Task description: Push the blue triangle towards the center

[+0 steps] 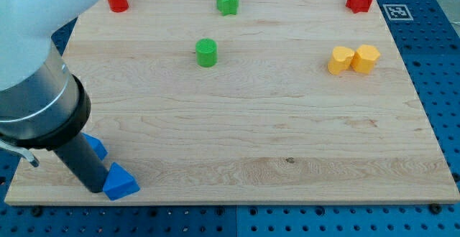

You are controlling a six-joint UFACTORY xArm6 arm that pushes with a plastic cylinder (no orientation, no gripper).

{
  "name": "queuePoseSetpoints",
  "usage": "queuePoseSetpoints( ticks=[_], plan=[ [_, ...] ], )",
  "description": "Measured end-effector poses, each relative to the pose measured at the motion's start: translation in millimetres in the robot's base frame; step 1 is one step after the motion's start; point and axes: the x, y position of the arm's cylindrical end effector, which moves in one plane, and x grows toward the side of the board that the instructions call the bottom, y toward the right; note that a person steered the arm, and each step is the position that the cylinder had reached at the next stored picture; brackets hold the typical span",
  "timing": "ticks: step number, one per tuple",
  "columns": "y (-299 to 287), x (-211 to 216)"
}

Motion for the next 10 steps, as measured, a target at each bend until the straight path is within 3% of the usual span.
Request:
queuePoseSetpoints(
  ticks=[5, 6, 8, 10],
  plan=[
    [56.6, 14.0],
    [85.9, 13.3],
    [206.3, 13.5],
    [289.8, -20.2]
  ],
)
